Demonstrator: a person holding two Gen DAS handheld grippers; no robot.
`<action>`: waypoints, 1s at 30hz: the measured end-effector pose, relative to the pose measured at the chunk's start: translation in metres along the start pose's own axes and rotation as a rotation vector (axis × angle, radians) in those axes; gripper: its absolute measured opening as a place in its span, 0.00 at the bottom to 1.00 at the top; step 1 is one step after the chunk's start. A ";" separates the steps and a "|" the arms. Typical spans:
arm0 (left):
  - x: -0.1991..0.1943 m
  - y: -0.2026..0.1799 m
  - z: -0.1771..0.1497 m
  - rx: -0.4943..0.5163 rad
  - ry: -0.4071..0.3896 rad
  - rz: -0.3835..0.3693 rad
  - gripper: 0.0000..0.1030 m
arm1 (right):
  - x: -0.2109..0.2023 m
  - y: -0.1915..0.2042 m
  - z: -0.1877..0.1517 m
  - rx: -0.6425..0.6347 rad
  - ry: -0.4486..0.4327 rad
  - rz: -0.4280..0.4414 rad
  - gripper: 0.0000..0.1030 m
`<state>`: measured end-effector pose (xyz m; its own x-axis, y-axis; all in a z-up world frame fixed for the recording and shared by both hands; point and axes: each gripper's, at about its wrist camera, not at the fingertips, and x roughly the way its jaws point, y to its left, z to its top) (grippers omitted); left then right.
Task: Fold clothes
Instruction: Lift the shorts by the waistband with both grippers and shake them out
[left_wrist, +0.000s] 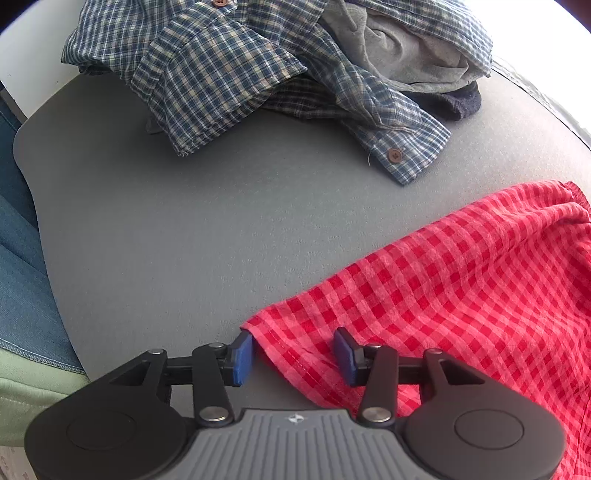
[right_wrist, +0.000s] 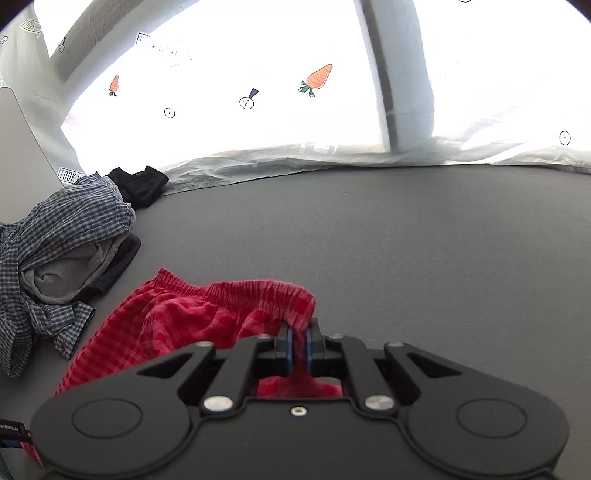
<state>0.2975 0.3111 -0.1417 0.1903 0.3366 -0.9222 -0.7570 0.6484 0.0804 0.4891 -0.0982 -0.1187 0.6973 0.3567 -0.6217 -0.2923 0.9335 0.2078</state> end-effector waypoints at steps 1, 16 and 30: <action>-0.003 -0.003 0.000 0.000 -0.004 -0.015 0.47 | -0.005 -0.007 0.011 -0.023 -0.040 -0.031 0.06; -0.057 -0.059 0.019 0.087 -0.158 -0.262 0.63 | 0.029 -0.090 0.047 0.035 0.020 -0.259 0.39; -0.038 -0.229 0.079 0.574 -0.198 -0.420 0.63 | 0.060 -0.108 0.032 0.066 0.112 -0.245 0.45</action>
<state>0.5133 0.2037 -0.0952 0.5423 0.0630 -0.8379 -0.1597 0.9867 -0.0292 0.5833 -0.1762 -0.1539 0.6645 0.1169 -0.7381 -0.0778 0.9931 0.0873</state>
